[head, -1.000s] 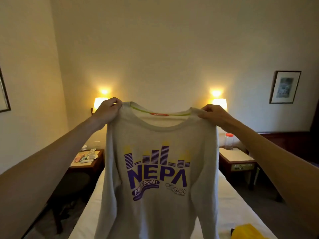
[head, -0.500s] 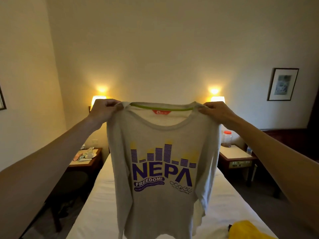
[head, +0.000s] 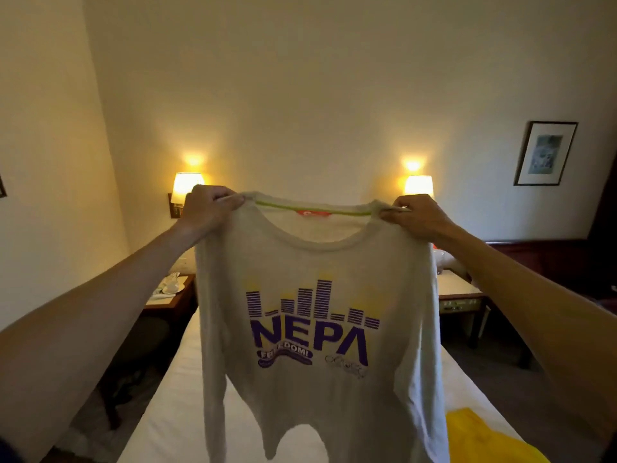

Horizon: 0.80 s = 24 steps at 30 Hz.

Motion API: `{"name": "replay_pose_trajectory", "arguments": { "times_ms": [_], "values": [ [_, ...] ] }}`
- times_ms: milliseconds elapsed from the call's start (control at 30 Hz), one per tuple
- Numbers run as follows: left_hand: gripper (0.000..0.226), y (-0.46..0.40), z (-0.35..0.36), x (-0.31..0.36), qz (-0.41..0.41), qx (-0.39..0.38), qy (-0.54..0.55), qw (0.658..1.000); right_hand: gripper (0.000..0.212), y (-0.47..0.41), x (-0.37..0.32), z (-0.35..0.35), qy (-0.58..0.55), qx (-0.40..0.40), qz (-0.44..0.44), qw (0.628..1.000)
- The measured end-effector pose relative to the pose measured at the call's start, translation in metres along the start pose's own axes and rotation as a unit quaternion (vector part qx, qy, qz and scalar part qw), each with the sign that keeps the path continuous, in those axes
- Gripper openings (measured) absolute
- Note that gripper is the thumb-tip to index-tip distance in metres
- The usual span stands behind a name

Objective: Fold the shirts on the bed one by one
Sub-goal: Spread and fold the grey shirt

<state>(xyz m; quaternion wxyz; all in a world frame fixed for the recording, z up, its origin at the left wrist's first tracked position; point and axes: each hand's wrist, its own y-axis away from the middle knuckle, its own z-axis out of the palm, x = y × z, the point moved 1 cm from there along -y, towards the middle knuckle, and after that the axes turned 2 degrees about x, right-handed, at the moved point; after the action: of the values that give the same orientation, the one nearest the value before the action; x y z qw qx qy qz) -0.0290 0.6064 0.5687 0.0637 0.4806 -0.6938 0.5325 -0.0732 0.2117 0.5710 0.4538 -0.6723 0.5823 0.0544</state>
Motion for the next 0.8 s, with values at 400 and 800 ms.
{"name": "replay_pose_trajectory", "arguments": {
  "times_ms": [400,800],
  "values": [
    [0.026,0.044,0.013,-0.030,-0.011,-0.063,-0.035,0.997,0.028,0.023,0.017,0.022,0.053,-0.043,0.006,0.998],
    [0.025,0.106,-0.006,-0.100,-0.164,-0.058,0.052,0.983,0.025,0.026,0.024,0.123,0.099,-0.081,0.057,0.990]
  ]
}}
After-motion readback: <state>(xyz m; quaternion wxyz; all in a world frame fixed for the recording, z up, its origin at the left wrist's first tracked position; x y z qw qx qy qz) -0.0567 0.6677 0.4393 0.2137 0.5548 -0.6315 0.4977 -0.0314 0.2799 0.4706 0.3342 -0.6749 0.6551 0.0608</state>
